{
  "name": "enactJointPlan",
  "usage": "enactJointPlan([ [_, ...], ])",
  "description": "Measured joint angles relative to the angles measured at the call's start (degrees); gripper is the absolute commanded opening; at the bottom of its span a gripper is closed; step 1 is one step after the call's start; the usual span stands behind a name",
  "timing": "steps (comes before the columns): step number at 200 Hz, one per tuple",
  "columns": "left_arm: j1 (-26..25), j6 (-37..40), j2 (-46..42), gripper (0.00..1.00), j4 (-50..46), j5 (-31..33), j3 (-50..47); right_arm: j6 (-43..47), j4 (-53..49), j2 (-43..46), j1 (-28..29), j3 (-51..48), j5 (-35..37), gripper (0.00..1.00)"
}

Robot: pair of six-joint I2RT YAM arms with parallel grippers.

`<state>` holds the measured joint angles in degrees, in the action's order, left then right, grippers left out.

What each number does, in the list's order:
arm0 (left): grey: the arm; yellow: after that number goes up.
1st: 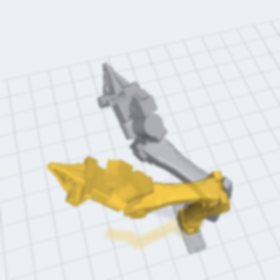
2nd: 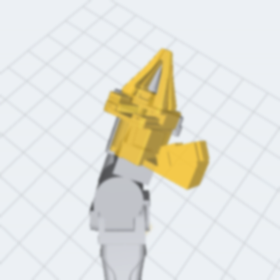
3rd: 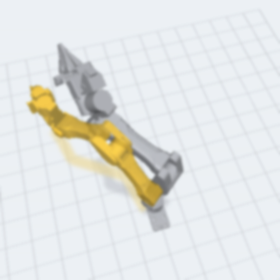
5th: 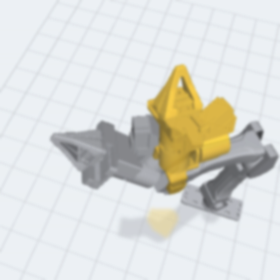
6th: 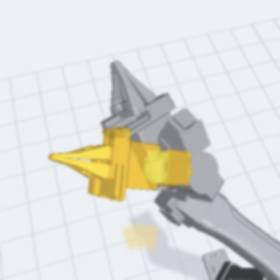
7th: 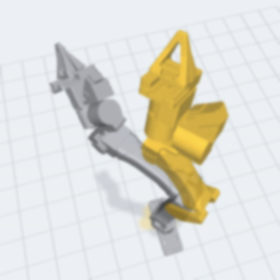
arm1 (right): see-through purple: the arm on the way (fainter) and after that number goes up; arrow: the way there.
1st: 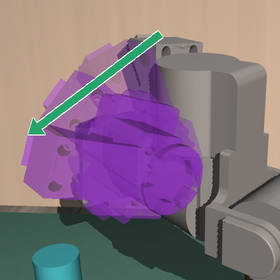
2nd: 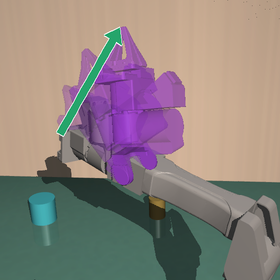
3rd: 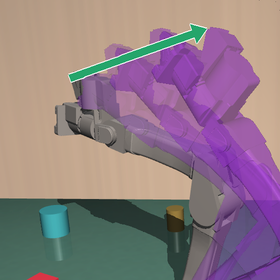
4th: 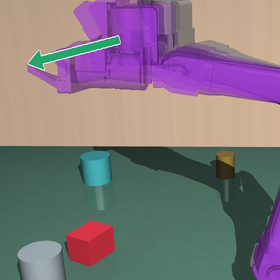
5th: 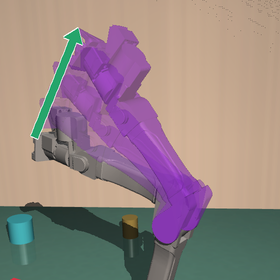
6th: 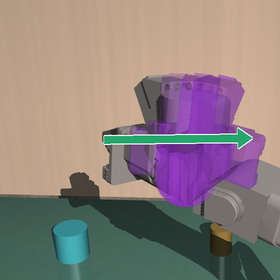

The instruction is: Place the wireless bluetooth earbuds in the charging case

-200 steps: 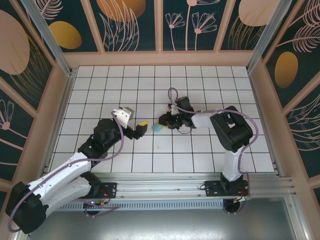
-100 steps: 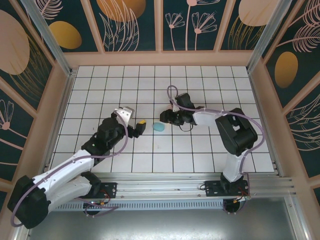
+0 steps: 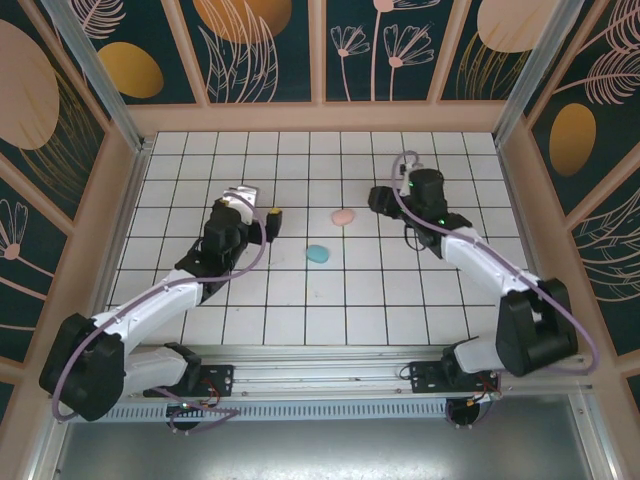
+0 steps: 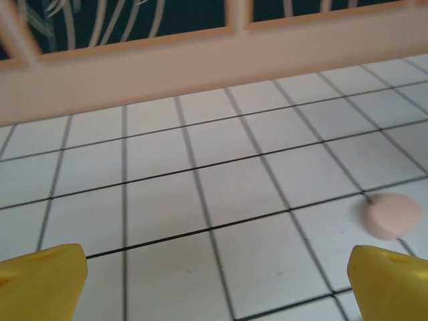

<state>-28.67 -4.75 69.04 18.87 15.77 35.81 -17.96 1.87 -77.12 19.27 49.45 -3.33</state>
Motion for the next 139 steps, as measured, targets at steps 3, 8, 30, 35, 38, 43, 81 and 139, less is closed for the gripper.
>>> enactJointPlan([
  [3, 0.7, -0.1, 0.1, 0.98, 0.5, 0.3, -0.3, 0.2, 0.7, 0.4, -0.3, -0.9, 0.6, 0.75],
  [8, 1.6, -0.3, 0.2, 0.99, 1.2, 0.6, -0.7, 0.8, 2.0, 1.1, -1.0, -2.1, 1.6, 0.76],
  [30, 5.1, -0.1, 0.0, 0.98, 5.7, 3.9, -4.1, 4.6, 6.6, 1.0, -3.9, -6.9, 3.1, 0.77],
  [35, 5.5, 0.5, 0.1, 0.99, 6.4, 4.9, -4.7, 5.7, 8.0, 1.0, -4.5, -8.3, 3.3, 0.77],
  [38, 5.7, 1.0, 0.3, 0.98, 6.8, 5.6, -5.1, 6.1, 8.8, 1.0, -4.8, -9.1, 3.5, 0.78],
  [43, 5.9, 1.9, 0.7, 0.99, 7.6, 6.9, -5.6, 7.1, 10.2, 1.0, -5.1, -10.7, 3.6, 0.8],
  [81, 7.4, 7.2, 5.4, 0.99, 12.6, 11.8, -8.8, 9.7, 21.8, 2.8, -7.5, -23.6, 8.0, 0.9],
  [139, 15.2, 6.4, 5.4, 0.98, 34.2, 10.5, -24.2, 14.5, 37.6, 2.9, -12.0, -28.0, 12.6, 0.94],
])
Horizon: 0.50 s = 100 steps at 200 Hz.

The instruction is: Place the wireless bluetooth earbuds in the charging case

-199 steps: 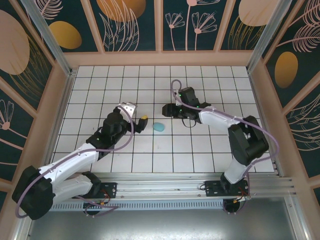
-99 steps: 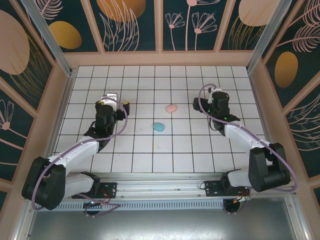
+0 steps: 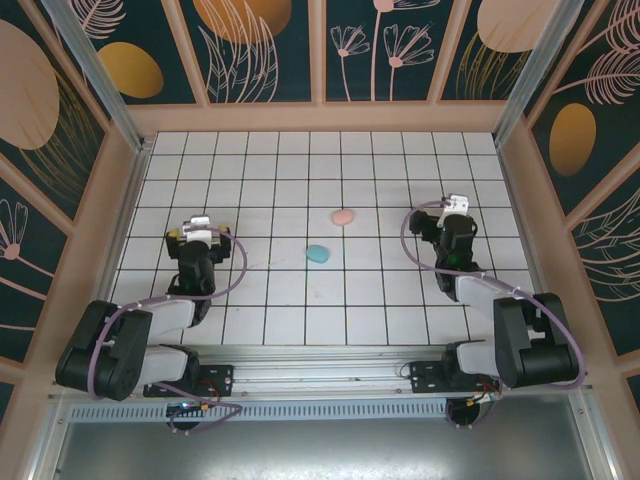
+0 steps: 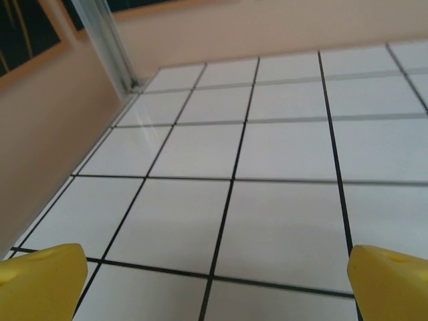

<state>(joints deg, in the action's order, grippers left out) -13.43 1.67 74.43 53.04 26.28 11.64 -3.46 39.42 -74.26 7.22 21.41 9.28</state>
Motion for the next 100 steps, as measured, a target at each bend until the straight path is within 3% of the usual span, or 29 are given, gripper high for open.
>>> enactJointPlan([
  [51, 4.4, -0.2, 6.4, 0.99, 17.9, -4.2, -2.7, 3.1, 14.1, -1.7, -2.3, -9.8, -0.4, 0.99],
  [100, 7.6, -2.3, 9.5, 0.99, 20.9, -6.0, -1.6, 3.7, 28.0, -12.2, -6.8, -9.7, -3.7, 0.99],
])
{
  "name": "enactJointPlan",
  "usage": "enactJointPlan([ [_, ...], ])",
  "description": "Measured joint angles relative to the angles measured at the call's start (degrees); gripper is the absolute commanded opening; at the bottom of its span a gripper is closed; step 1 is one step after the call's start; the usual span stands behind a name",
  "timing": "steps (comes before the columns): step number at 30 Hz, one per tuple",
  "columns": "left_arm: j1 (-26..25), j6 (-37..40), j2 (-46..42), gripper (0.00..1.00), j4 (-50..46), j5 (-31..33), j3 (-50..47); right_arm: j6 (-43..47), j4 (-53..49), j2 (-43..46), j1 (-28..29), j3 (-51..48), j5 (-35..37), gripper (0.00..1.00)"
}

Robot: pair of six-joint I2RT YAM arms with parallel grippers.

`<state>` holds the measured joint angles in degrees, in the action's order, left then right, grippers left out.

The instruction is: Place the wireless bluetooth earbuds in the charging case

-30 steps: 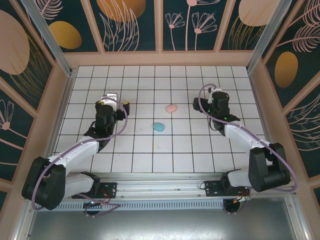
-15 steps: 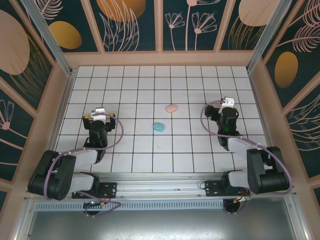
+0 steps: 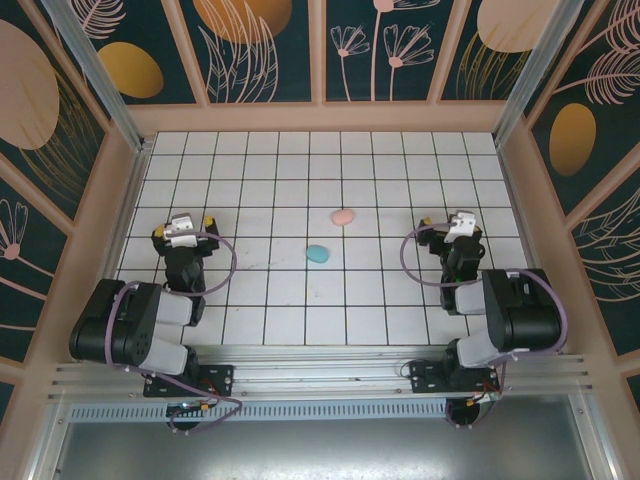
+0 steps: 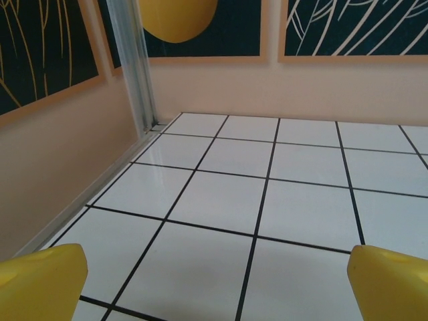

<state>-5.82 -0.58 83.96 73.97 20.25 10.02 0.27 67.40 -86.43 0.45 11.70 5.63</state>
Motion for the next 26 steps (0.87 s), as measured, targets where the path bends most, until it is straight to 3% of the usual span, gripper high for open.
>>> enactJointPlan([
  [5, 3.7, -2.1, 2.8, 0.98, -0.8, -4.9, 2.8, -1.5, 1.6, -1.5, -2.1, 0.1, -0.1, 0.99],
  [10, 4.1, -2.8, 3.0, 0.99, -1.1, -6.8, 2.8, -1.9, 2.4, -1.5, -2.0, 0.2, -0.1, 0.99],
  [26, 4.1, -3.0, 3.0, 0.98, -1.1, -7.8, 2.8, -1.9, 2.8, -1.5, -1.9, 0.2, -0.3, 0.99],
])
